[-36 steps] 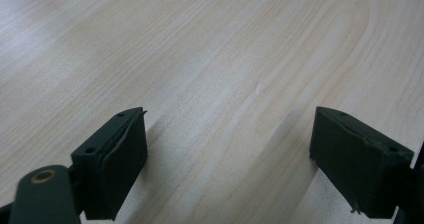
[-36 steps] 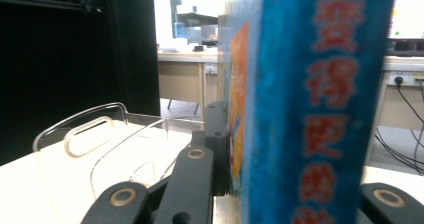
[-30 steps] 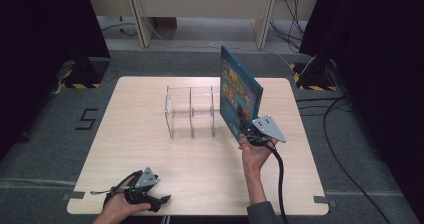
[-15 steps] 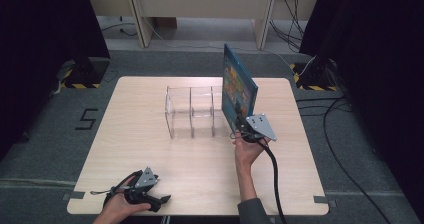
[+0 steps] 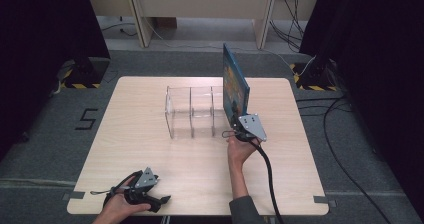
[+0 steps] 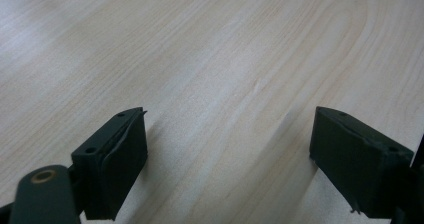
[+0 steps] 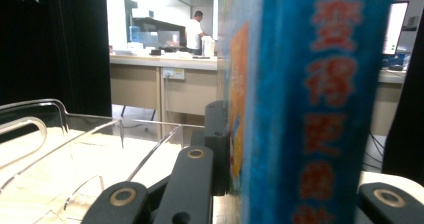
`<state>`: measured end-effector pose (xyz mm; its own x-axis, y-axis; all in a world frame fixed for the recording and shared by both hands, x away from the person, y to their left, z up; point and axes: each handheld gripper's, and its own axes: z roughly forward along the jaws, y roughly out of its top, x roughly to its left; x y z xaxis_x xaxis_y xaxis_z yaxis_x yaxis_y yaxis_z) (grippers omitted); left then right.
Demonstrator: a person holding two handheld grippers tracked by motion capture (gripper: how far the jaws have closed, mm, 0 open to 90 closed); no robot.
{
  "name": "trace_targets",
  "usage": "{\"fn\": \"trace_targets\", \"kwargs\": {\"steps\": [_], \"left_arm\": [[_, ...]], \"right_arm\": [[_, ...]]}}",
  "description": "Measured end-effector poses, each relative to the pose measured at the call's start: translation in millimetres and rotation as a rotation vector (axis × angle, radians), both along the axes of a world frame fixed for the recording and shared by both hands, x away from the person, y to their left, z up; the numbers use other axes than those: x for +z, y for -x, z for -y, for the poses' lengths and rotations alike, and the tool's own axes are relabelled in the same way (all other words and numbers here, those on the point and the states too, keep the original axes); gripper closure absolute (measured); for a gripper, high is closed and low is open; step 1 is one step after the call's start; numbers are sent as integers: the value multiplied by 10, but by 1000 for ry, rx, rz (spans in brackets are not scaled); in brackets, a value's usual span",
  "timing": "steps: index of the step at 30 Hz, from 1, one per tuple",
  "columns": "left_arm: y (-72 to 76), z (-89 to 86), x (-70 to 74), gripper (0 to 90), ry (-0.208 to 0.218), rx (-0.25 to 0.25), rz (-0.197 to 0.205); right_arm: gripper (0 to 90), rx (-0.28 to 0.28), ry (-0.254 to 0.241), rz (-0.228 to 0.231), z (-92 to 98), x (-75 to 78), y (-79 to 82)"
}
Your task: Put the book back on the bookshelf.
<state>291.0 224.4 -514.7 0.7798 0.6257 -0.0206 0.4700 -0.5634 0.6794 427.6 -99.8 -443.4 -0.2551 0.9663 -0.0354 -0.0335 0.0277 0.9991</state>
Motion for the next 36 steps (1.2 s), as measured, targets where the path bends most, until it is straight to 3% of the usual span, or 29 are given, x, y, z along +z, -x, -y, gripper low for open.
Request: {"fn": "trace_targets", "kwargs": {"steps": [10,11,16,20,36], "left_arm": [[3,3,0,144,0,-3,0],[3,3,0,144,0,-4,0],[3,3,0,144,0,-3,0],[4,5,1,144,-1,-3,-1],[5,9,0,144,0,-4,0]], "right_arm": [[831,-12,-25,-11,-26,-88,-27],[830,-20,-52,-14,-15,-123,-17],[828,-20,-70,-24,16,-146,12],[826,-23,-52,-33,46,-174,60],[815,-42,-57,-56,56,-158,91]]}}
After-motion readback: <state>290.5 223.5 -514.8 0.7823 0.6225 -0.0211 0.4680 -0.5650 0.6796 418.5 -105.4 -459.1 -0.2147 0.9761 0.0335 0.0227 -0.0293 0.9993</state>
